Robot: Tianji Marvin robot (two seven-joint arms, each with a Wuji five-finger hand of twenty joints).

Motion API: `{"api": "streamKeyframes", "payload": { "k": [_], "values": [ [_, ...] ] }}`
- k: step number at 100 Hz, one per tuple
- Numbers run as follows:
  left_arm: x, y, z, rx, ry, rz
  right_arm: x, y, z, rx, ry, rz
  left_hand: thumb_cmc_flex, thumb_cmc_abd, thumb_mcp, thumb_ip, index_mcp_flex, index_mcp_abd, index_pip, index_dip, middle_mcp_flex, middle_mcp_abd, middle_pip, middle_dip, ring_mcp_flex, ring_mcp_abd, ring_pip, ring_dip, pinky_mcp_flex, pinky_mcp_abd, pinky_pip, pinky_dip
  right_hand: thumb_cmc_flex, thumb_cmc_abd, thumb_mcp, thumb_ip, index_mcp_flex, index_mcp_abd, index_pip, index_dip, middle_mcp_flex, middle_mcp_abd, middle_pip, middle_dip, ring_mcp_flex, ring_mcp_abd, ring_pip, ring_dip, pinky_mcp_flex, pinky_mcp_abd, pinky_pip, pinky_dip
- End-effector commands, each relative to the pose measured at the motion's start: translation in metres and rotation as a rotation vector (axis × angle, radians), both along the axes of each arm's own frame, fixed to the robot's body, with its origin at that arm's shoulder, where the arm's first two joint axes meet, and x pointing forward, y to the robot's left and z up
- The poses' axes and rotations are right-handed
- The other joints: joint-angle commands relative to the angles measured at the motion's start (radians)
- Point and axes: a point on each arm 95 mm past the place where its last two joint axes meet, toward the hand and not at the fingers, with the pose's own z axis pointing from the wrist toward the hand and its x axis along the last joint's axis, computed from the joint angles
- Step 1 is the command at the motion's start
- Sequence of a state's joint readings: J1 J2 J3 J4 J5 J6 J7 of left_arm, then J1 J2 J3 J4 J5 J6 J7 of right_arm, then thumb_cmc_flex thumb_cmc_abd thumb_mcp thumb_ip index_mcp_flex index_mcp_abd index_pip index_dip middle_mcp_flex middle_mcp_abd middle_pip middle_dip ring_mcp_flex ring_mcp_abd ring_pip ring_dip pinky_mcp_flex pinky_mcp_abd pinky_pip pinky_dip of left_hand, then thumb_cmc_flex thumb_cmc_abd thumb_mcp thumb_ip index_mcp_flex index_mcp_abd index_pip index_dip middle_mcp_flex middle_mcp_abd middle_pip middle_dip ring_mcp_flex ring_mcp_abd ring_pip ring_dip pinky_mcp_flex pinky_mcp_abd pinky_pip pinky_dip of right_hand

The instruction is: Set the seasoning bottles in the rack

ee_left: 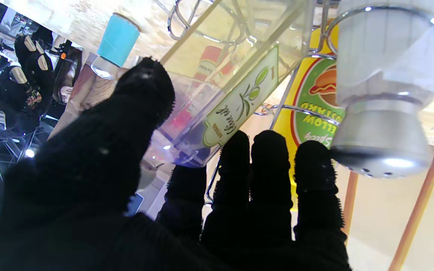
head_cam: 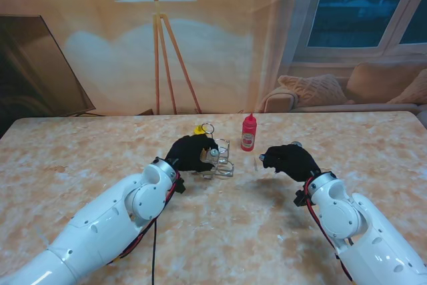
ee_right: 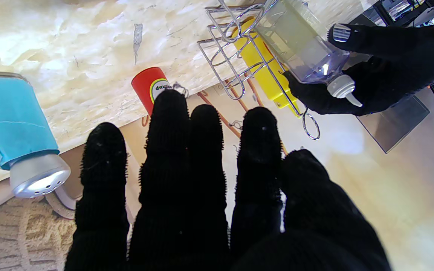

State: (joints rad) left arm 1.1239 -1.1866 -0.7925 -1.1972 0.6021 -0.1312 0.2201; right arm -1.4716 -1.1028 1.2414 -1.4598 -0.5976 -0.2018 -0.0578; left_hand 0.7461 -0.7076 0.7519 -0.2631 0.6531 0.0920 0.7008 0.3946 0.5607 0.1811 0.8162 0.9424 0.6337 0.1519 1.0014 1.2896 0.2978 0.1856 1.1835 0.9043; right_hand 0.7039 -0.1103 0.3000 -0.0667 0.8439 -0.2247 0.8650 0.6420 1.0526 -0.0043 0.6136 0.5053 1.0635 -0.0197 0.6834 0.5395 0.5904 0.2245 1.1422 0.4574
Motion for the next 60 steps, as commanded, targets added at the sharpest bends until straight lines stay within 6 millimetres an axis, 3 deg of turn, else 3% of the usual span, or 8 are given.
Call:
{"api": "streamKeyframes", "payload": {
  "k": [1, 26, 60],
  "values": [
    [-0.0001, -0.0001, 0.003, 0.009, -0.01, -0.002, -0.0034, 0.0037, -0.0041, 0.0, 0.016, 0.013, 0.021, 0.029, 0.036, -0.011, 0.094, -0.081, 0.068, -0.002, -0.025, -0.019, 0.038, 0.038, 0.003, -0.027, 0.06, 0.049, -0.001, -0.006, 0.029, 0.03, -0.009, -0.017, 0.019, -0.016, 0.003, -0.018, 0.016, -0.01, 0.031, -0.015, 0.017, 0.036, 0.024, -0.016, 0.018, 0.029, -0.002, 0.005, 0.021, 0.002],
    [-0.0008, 0.0009, 0.0043, 0.039, -0.043, -0.009, -0.0034, 0.0037, -0.0041, 0.0, 0.016, 0.013, 0.047, 0.018, -0.001, -0.023, 0.138, -0.091, 0.105, -0.06, 0.073, -0.06, 0.173, 0.128, 0.092, -0.031, 0.227, 0.122, 0.06, -0.004, 0.101, 0.074, -0.009, -0.017, 0.018, -0.016, 0.003, -0.017, 0.015, -0.01, 0.031, -0.014, 0.017, 0.036, 0.024, -0.015, 0.018, 0.029, -0.001, 0.005, 0.021, 0.002],
    [-0.0006, 0.0027, 0.006, 0.044, -0.046, 0.013, -0.0029, 0.0037, -0.004, 0.001, 0.019, 0.012, 0.028, 0.037, 0.009, -0.014, 0.123, -0.07, 0.079, -0.072, 0.063, -0.056, 0.162, 0.126, 0.082, -0.03, 0.224, 0.119, 0.052, -0.006, 0.099, 0.078, -0.008, -0.017, 0.018, -0.016, 0.003, -0.018, 0.015, -0.009, 0.032, -0.012, 0.018, 0.037, 0.024, -0.015, 0.018, 0.029, -0.001, 0.006, 0.021, 0.003]
  ]
}}
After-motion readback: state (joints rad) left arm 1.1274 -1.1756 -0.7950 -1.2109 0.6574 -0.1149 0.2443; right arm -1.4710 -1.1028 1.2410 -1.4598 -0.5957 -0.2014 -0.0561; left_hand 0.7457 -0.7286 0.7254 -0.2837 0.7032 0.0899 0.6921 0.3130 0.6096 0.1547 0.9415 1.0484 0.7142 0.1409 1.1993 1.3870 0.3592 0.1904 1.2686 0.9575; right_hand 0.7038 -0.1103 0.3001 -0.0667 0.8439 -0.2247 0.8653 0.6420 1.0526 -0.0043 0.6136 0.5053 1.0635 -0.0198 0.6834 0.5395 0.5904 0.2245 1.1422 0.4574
